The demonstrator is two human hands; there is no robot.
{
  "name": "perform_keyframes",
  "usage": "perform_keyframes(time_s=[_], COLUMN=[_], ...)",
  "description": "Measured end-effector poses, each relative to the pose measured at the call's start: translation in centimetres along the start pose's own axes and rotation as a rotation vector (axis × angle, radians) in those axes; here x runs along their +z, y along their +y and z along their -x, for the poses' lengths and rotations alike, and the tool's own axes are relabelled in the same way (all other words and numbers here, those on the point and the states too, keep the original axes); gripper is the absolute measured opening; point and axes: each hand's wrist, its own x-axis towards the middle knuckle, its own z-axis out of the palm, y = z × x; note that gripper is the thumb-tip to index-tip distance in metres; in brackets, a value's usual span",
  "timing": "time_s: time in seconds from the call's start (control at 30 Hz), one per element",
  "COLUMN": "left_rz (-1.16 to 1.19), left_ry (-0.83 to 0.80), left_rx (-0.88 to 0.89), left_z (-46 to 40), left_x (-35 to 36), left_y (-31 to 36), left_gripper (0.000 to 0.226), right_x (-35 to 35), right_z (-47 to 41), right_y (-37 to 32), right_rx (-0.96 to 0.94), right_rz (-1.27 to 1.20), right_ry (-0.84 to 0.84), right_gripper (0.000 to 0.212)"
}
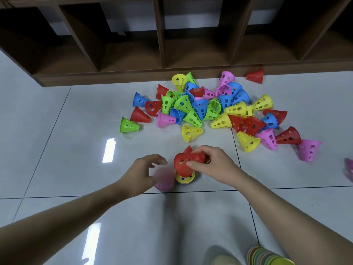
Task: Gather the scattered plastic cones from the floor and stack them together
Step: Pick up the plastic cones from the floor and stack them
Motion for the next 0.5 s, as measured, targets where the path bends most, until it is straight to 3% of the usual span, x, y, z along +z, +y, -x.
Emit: perform_keyframes(time_s=[0.13, 0.3, 0.4, 0.5], left_rz=[-0.051, -0.121, -0.22, -0.414], left_ry=[0.016, 0.11, 0.136, 0.126], left_rx=[0.045, 0.013, -0.049, -0.038], left_z=[-2.2, -6.0, -8.2, -10.8], left_x=[-1.3, -2.8, -3.5, -3.5], left_y=[-0.2, -2.4, -4.0, -4.6], left_gripper=[0.022, 0.018, 0.027, 0.052], right_x=[0.8, 0.4, 0.5, 1.3], right_z=[-0.5, -2.0, -2.9, -3.6], right_y=[0.8, 3.8, 5.9, 6.5], right_rx=[0.016, 0.093, 0.179, 0.211], right_rz=[0.001, 0.097, 0.206, 0.279], right_ry=[-0.023, 0.175, 0.161, 0.145], right_gripper=[0.022, 0.011, 0.034, 0.055])
